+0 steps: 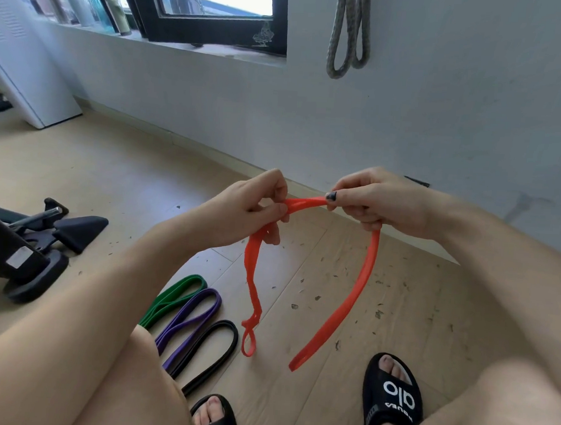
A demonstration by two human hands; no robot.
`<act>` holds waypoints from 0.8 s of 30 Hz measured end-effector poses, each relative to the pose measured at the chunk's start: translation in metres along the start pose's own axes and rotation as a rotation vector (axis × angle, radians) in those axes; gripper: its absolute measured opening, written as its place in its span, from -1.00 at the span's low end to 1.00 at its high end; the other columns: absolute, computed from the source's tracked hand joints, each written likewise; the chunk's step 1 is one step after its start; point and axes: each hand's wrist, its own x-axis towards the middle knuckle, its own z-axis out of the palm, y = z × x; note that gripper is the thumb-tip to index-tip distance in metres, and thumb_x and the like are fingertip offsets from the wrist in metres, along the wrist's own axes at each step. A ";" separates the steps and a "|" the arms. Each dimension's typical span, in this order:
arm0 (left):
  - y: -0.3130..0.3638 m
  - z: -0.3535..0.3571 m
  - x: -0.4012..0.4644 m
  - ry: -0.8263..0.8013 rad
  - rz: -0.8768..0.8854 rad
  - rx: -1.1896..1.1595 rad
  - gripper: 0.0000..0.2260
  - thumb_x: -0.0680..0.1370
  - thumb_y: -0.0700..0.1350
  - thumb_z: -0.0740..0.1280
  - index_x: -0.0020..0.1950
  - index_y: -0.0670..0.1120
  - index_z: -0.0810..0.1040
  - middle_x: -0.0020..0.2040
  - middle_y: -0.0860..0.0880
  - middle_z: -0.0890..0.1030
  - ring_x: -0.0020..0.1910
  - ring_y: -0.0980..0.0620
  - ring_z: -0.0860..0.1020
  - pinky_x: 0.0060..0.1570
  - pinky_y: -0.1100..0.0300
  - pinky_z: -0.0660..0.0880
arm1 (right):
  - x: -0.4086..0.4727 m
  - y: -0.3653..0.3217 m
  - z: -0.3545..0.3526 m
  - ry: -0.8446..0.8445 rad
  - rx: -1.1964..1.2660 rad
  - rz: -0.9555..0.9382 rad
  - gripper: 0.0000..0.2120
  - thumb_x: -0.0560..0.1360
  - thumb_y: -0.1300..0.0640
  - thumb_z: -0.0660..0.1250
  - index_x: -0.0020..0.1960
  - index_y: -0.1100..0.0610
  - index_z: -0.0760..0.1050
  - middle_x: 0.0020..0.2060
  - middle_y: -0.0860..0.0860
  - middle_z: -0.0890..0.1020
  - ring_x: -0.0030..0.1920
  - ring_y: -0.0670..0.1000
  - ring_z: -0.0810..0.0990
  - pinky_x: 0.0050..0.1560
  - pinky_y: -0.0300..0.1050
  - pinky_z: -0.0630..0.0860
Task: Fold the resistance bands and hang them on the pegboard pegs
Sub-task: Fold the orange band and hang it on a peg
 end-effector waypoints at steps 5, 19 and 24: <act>0.002 0.000 -0.001 0.036 0.040 -0.023 -0.96 0.69 -0.28 0.21 0.07 -0.18 0.37 -0.03 -0.09 0.68 -0.20 -0.04 0.72 -0.13 0.05 0.70 | 0.000 -0.001 0.000 0.034 0.001 0.015 -0.76 0.63 0.15 0.33 0.06 0.36 0.60 -0.42 -0.02 0.36 -0.45 -0.09 0.24 -0.48 -0.26 0.22; 0.002 -0.001 -0.002 0.082 0.017 -0.217 -0.86 0.64 -0.37 0.22 0.00 -0.15 0.48 -0.08 -0.14 0.67 -0.33 -0.05 0.51 -0.26 0.07 0.59 | 0.001 -0.006 0.002 0.113 -0.032 -0.010 -0.83 0.61 0.16 0.36 0.02 0.28 0.64 -0.44 -0.02 0.37 -0.46 -0.09 0.25 -0.45 -0.21 0.22; 0.005 -0.001 0.000 0.112 -0.004 -0.336 -0.88 0.54 -0.25 0.24 -0.05 -0.22 0.57 -0.10 -0.14 0.67 -0.33 -0.04 0.49 -0.29 0.16 0.52 | 0.000 -0.006 0.002 0.115 -0.013 -0.010 -0.83 0.61 0.18 0.36 0.02 0.29 0.63 -0.45 -0.03 0.35 -0.46 -0.09 0.23 -0.47 -0.24 0.21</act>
